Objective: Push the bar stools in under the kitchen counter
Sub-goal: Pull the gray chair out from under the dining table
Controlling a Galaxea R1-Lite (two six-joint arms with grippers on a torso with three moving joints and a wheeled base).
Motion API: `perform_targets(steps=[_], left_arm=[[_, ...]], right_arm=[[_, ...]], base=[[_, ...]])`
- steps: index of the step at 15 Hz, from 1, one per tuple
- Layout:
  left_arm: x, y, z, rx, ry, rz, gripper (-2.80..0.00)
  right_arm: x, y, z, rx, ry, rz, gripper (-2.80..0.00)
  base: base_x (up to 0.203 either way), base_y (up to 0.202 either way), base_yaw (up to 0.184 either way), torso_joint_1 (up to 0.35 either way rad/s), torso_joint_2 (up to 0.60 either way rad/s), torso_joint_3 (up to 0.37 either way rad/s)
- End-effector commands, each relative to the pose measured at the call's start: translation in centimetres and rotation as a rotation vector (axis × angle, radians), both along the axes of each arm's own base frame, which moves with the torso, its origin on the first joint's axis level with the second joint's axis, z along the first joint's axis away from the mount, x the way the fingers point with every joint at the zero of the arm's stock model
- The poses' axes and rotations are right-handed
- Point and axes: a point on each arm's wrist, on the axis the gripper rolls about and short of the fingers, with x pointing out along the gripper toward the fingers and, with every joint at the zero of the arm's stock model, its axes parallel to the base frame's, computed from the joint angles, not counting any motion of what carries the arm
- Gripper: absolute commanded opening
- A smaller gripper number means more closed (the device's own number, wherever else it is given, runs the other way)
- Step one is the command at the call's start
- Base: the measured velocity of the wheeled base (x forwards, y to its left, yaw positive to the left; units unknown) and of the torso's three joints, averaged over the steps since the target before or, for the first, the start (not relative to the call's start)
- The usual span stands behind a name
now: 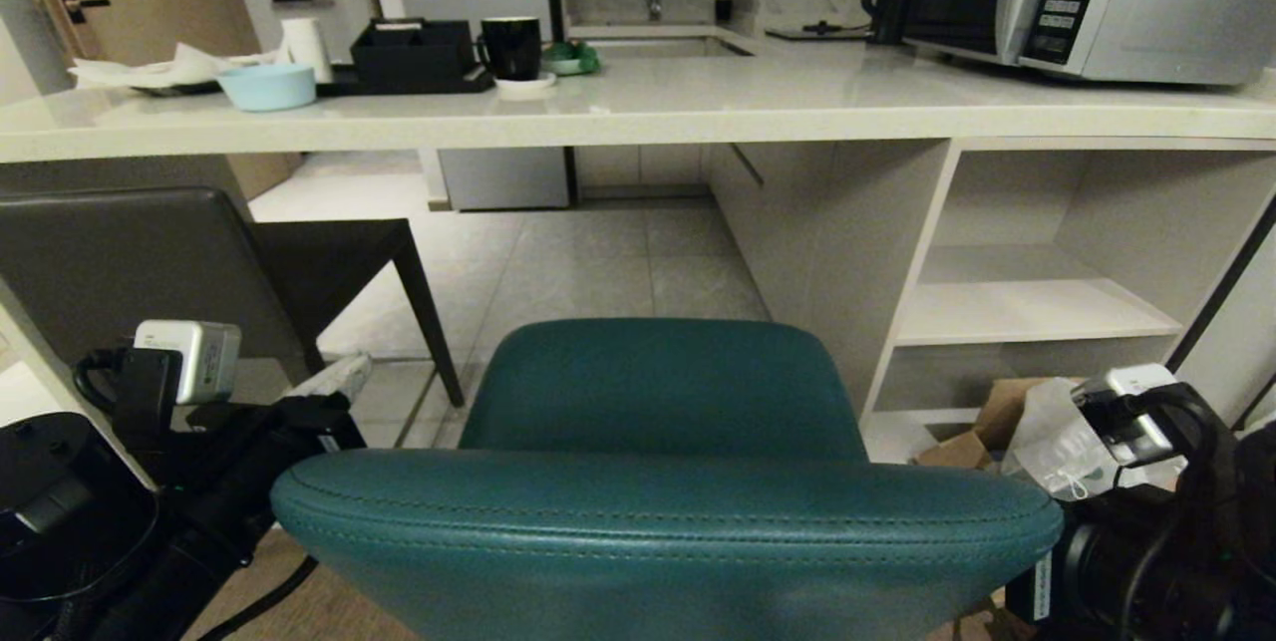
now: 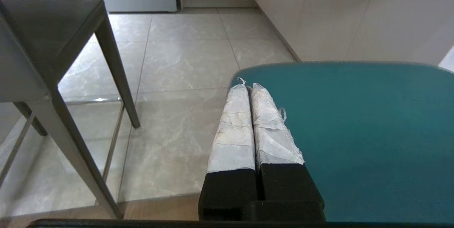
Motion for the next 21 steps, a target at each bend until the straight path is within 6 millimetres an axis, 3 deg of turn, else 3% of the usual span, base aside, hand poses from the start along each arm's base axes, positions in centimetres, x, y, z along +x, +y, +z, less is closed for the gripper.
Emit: perform_targets(steps=[1,8,14,17,21], left_arm=[[0.0,0.0,0.3,-0.009,-0.018,-0.001,-2.80],[0.3,0.0,0.4,0.000,-0.025,0.039,-2.80],[0.9,-0.3,1.0,0.000,-0.045,0.053,-2.80],[1.6,-2.0,2.3,-0.007,-0.045,0.051,-2.80],[0.8,-3.7,2.4,-0.006,-0.030,0.012,-2.80]], right_arm=[[1.2,1.1,0.0,-0.002,0.006,-0.001,-2.80],[4.2,3.0,0.1,0.005,-0.008,-0.030,-2.80],[7.3,2.9,0.4,0.009,-0.012,-0.116,-2.80],[8.5,2.4,0.0,-0.003,-0.003,-0.163,-2.80],[9.5,2.0,0.3,-0.001,-0.014,-0.205,-2.80]], base=[[0.000,0.000,0.000,0.000,0.00,0.000],[0.000,0.000,0.000,0.000,0.00,0.000],[0.000,0.000,0.000,0.000,0.00,0.000],[0.000,0.000,0.000,0.000,0.00,0.000],[0.000,0.000,0.000,0.000,0.00,0.000]])
